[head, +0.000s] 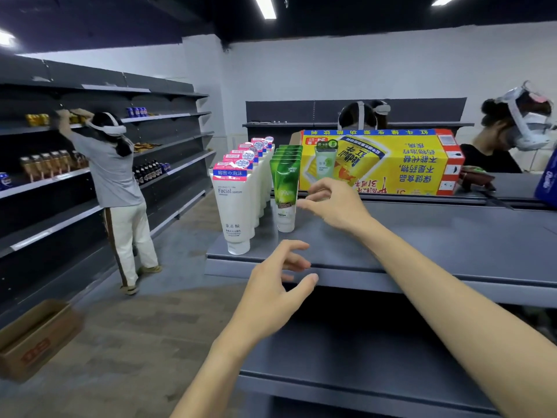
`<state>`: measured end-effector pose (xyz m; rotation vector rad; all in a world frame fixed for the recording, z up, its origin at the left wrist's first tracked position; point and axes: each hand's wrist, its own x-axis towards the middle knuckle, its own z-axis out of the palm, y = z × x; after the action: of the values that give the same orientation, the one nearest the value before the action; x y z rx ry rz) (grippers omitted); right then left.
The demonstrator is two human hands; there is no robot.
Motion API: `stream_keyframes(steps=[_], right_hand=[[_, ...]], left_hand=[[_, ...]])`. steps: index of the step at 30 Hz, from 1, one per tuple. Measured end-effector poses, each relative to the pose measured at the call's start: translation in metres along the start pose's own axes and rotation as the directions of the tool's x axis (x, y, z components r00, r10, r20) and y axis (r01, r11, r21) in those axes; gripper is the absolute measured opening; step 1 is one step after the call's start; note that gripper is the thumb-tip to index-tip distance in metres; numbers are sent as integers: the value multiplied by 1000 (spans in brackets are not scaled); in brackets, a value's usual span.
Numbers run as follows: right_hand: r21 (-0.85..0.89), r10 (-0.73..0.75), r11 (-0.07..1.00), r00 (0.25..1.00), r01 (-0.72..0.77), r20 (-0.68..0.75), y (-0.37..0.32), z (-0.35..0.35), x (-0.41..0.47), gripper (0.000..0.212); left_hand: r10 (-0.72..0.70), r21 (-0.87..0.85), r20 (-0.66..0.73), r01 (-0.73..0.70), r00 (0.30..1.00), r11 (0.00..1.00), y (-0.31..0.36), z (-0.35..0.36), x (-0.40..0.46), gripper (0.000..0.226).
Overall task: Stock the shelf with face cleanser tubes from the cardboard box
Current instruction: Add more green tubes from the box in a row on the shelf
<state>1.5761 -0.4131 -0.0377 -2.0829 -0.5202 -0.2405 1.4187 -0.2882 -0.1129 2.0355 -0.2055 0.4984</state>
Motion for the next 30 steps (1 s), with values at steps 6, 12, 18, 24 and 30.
stream_keyframes(steps=[6, 12, 18, 24, 30], right_hand=[[-6, -76, 997, 996, 76, -38, 39, -35, -118, 26], [-57, 83, 995, 995, -80, 56, 103, -27, -213, 29], [-232, 281, 943, 944, -239, 170, 180, 8, -279, 35], [-326, 520, 845, 795, -424, 313, 247, 49, -349, 34], [-453, 648, 758, 621, -470, 441, 293, 83, -401, 29]], left_hand=[[3, 90, -73, 3, 997, 996, -16, 26, -22, 22], [-42, 312, 113, 5, 993, 950, -45, 76, -63, 21], [-212, 428, 265, 82, 941, 900, -93, 131, -125, 20], [-462, 510, 369, 240, 806, 826, -147, 157, -190, 23], [-663, 597, 417, 362, 622, 716, -190, 172, -246, 22]])
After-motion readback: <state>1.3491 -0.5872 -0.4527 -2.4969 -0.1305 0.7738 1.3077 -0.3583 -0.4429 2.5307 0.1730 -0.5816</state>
